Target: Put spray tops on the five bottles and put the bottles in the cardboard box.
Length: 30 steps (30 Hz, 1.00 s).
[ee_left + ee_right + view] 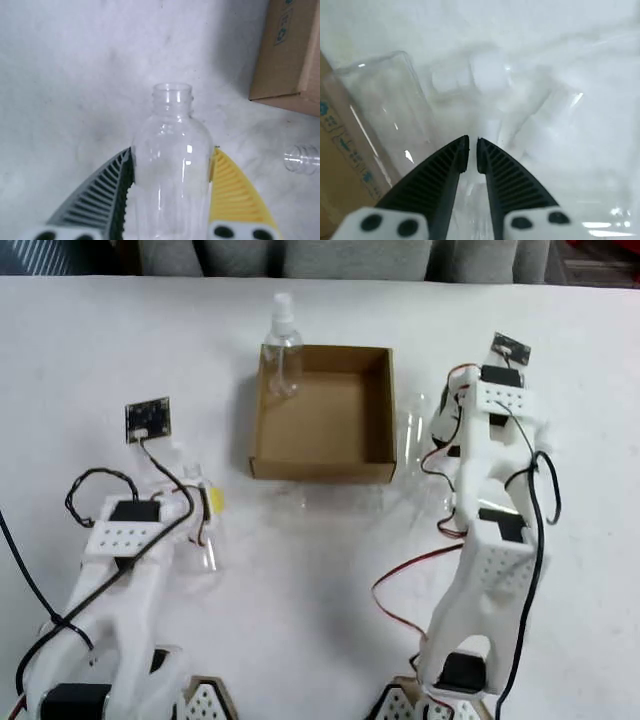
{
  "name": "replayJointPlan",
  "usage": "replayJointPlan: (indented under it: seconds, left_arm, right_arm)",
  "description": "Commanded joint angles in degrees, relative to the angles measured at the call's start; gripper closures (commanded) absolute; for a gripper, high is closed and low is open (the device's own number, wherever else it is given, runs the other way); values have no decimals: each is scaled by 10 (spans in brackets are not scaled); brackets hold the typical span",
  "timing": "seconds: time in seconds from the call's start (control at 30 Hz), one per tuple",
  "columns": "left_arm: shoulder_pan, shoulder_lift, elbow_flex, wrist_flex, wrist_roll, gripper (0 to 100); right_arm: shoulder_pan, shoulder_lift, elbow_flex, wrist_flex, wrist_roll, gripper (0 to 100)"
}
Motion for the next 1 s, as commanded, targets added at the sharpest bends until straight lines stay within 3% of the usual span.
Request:
replayJointPlan:
  seconds: [0.0,0.1,0.73,0.87,0.97]
  left_arm:
    - [-5,-23,-2,-13,-7,980]
    - [-5,-23,-2,-13,-7,980]
    - [-3,-23,-2,-14,-7,980]
    - [-4,-23,-2,-14,-7,980]
    - [-4,-23,-2,-14,-7,980]
  right_arm:
    - [-11,22,-47,10,-6,897]
    - [-10,35,-50,12,-6,848]
    - [-24,92,-120,102,-2,863]
    - [-25,92,-159,143,2,991]
    - [-24,91,-191,185,34,978]
